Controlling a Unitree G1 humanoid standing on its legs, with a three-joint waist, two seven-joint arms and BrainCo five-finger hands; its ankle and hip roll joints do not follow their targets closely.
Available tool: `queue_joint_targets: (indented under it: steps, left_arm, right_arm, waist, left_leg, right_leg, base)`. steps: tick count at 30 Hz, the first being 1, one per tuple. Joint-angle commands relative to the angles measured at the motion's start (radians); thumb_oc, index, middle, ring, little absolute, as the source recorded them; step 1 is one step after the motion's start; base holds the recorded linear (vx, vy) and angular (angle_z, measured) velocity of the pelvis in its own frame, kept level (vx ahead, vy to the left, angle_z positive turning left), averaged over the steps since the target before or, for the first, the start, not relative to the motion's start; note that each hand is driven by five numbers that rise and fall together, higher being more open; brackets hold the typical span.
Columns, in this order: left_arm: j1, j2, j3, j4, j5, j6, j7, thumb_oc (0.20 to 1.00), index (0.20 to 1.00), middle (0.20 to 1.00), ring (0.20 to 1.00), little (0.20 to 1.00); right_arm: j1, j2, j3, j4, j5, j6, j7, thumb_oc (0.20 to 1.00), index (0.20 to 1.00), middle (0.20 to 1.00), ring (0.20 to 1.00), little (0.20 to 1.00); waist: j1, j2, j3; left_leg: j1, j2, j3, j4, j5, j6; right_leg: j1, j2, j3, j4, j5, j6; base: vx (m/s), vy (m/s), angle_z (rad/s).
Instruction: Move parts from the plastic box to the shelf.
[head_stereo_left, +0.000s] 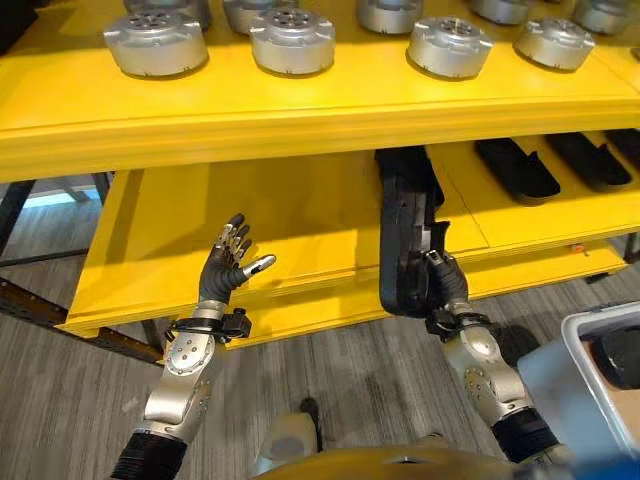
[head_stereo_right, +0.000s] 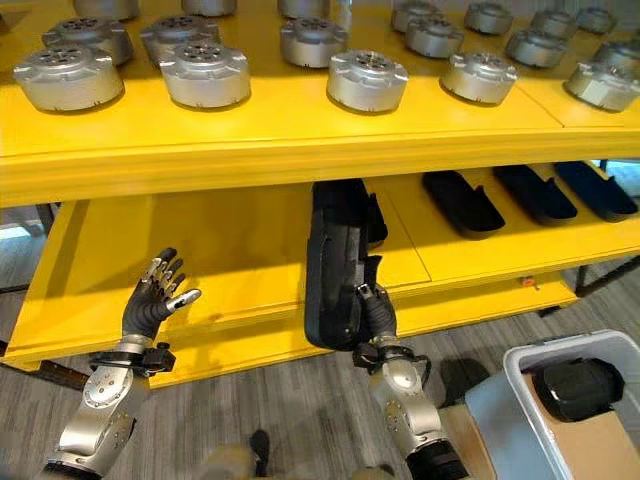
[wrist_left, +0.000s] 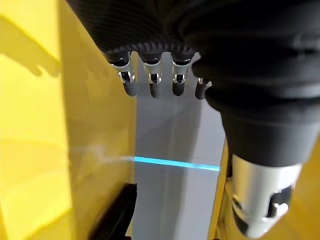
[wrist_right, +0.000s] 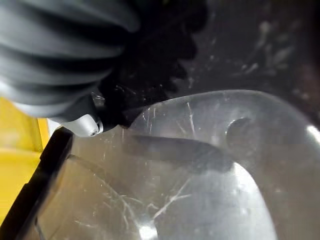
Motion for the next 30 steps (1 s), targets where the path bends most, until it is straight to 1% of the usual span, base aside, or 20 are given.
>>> queue_joint_targets:
  steps: [1,2,3,5,7,11,13,16,18,22,23,24,26,29,30]
  left_arm:
    - [-0.014,0.009,0.015,-0.07,0.031,-0.048,-0.001,1.0,1.0,1.0,1.0,1.0]
    - [-0.014,0.009,0.015,-0.07,0.031,-0.048,-0.001,1.0,1.0,1.0,1.0,1.0]
    - [-0.015,0.004,0.011,-0.066,0.035,-0.049,-0.008,1.0,1.0,1.0,1.0,1.0]
    - [-0.012,-0.007,0.002,-0.057,0.032,-0.048,-0.017,1.0,1.0,1.0,1.0,1.0]
    - [-0.004,-0.014,-0.002,-0.054,0.028,-0.043,-0.024,1.0,1.0,1.0,1.0,1.0]
    - [0.016,-0.015,-0.005,-0.06,0.021,-0.037,-0.031,1.0,1.0,1.0,1.0,1.0]
    - [0.025,-0.012,-0.006,-0.066,0.011,-0.032,-0.031,1.0,1.0,1.0,1.0,1.0]
    - [0.024,-0.003,-0.012,-0.079,-0.001,-0.025,-0.029,1.0,1.0,1.0,1.0,1.0]
    - [0.02,0.0,-0.014,-0.083,-0.003,-0.024,-0.026,1.0,1.0,1.0,1.0,1.0]
    - [0.004,0.011,-0.018,-0.095,-0.023,-0.025,0.003,1.0,1.0,1.0,1.0,1.0]
    - [0.001,0.019,-0.017,-0.098,-0.03,-0.028,0.017,1.0,1.0,1.0,1.0,1.0]
    - [-0.003,0.023,-0.017,-0.1,-0.039,-0.03,0.024,1.0,1.0,1.0,1.0,1.0]
    - [-0.008,0.027,-0.02,-0.105,-0.05,-0.033,0.031,1.0,1.0,1.0,1.0,1.0]
    - [-0.02,0.039,-0.029,-0.116,-0.072,-0.041,0.036,1.0,1.0,1.0,1.0,1.0]
    - [-0.021,0.04,-0.029,-0.116,-0.072,-0.041,0.036,1.0,1.0,1.0,1.0,1.0]
  right_arm:
    - [-0.084,-0.037,-0.014,-0.071,0.015,-0.059,0.017,0.2,0.2,0.2,0.2,0.2]
    - [-0.084,-0.037,-0.014,-0.071,0.015,-0.059,0.017,0.2,0.2,0.2,0.2,0.2]
    - [-0.077,-0.049,-0.012,-0.085,0.016,-0.057,0.028,0.2,0.2,0.2,0.2,0.2]
    - [-0.063,-0.064,-0.016,-0.097,0.015,-0.055,0.036,0.2,0.2,0.2,0.2,0.2]
    - [-0.058,-0.08,-0.021,-0.111,0.011,-0.051,0.045,0.2,0.2,0.2,0.2,0.2]
    - [-0.078,-0.099,-0.013,-0.119,-0.011,-0.046,0.05,0.2,0.2,0.2,0.2,0.2]
    - [-0.103,-0.102,-0.003,-0.114,-0.014,-0.044,0.051,0.2,0.2,0.2,0.2,0.2]
    - [-0.176,-0.099,0.03,-0.088,-0.006,-0.04,0.043,0.2,0.2,0.2,0.2,0.2]
    - [-0.207,-0.095,0.042,-0.077,-0.009,-0.039,0.038,0.2,0.2,0.2,0.2,0.2]
    - [-0.344,-0.06,0.086,-0.025,-0.013,-0.036,-0.008,0.2,0.2,0.2,0.2,0.2]
    - [-0.402,-0.038,0.102,0.011,-0.008,-0.04,-0.031,0.2,0.2,0.2,0.2,0.2]
    - [-0.435,-0.028,0.108,0.032,-0.009,-0.043,-0.046,0.2,0.2,0.2,0.2,0.2]
    - [-0.488,-0.009,0.11,0.068,-0.008,-0.046,-0.069,0.2,0.2,0.2,0.2,0.2]
    - [-0.579,-0.006,0.104,0.095,-0.025,-0.054,-0.108,0.2,0.2,0.2,0.2,0.2]
    - [-0.58,-0.006,0.104,0.096,-0.024,-0.055,-0.107,0.2,0.2,0.2,0.2,0.2]
  waist:
    - [-0.025,0.008,0.03]
    - [-0.025,0.008,0.031]
    - [-0.025,-0.007,0.036]
    - [-0.025,-0.02,0.027]
    - [-0.022,-0.023,0.015]
    - [-0.008,-0.026,-0.001]
    - [0.001,-0.028,-0.006]
    - [0.027,-0.031,-0.006]
    - [0.034,-0.031,-0.003]
    - [0.077,-0.024,0.024]
    - [0.096,-0.017,0.042]
    - [0.107,-0.015,0.055]
    - [0.118,-0.01,0.066]
    - [0.143,0.003,0.101]
    - [0.142,0.002,0.1]
  left_leg:
    - [0.064,-0.003,0.006,-0.013,-0.084,-0.037]
    - [0.064,-0.003,0.006,-0.012,-0.084,-0.037]
    - [0.067,-0.008,-0.002,0.008,-0.096,-0.045]
    - [0.069,-0.009,-0.014,0.019,-0.101,-0.056]
    - [0.071,-0.002,-0.028,0.019,-0.098,-0.069]
    - [0.068,0.027,-0.05,0.015,-0.087,-0.095]
    - [0.068,0.042,-0.059,0.003,-0.074,-0.103]
    - [0.06,0.061,-0.075,-0.014,-0.056,-0.116]
    - [0.055,0.066,-0.082,-0.018,-0.051,-0.119]
    - [0.023,0.07,-0.112,-0.016,-0.034,-0.122]
    - [0.003,0.069,-0.131,-0.006,-0.032,-0.124]
    - [-0.013,0.066,-0.144,0.001,-0.027,-0.125]
    - [-0.044,0.055,-0.165,0.009,-0.02,-0.121]
    - [-0.084,0.048,-0.184,0.041,-0.023,-0.12]
    - [-0.088,0.046,-0.185,0.041,-0.02,-0.119]
  right_leg:
    - [-0.047,0.022,0.06,-0.079,0.076,0.054]
    - [-0.046,0.022,0.06,-0.079,0.076,0.054]
    - [-0.024,0.021,0.068,-0.086,0.072,0.059]
    - [0.006,0.028,0.063,-0.088,0.059,0.058]
    - [0.026,0.038,0.047,-0.079,0.038,0.052]
    - [0.056,0.049,-0.013,-0.068,-0.001,0.039]
    - [0.062,0.059,-0.031,-0.067,-0.016,0.032]
    - [0.065,0.071,-0.054,-0.059,-0.04,0.022]
    - [0.062,0.073,-0.059,-0.053,-0.046,0.018]
    - [0.035,0.074,-0.079,-0.005,-0.068,0.008]
    - [0.02,0.073,-0.081,0.022,-0.081,0.002]
    - [0.01,0.069,-0.088,0.033,-0.083,0.0]
    - [-0.009,0.062,-0.096,0.047,-0.082,-0.001]
    - [-0.035,0.052,-0.105,0.074,-0.085,-0.004]
    - [-0.037,0.051,-0.106,0.072,-0.082,-0.004]
  base:
    - [0.04,-0.03,0.17]
    - [0.07,-0.078,0.31]
    - [0.07,-0.104,0.34]
    - [0.09,-0.135,0.56]
    - [0.09,-0.157,0.78]
    - [0.06,-0.162,0.31]
    - [0.04,-0.156,0.23]
    - [0.01,-0.149,0.12]
    - [-0.01,-0.083,0.11]
    - [-0.07,-0.085,0.16]
    - [-0.11,-0.07,0.36]
    - [-0.13,-0.06,0.44]
    - [-0.09,-0.015,0.42]
    - [-0.09,-0.008,0.26]
    - [-0.08,0.009,0.3]
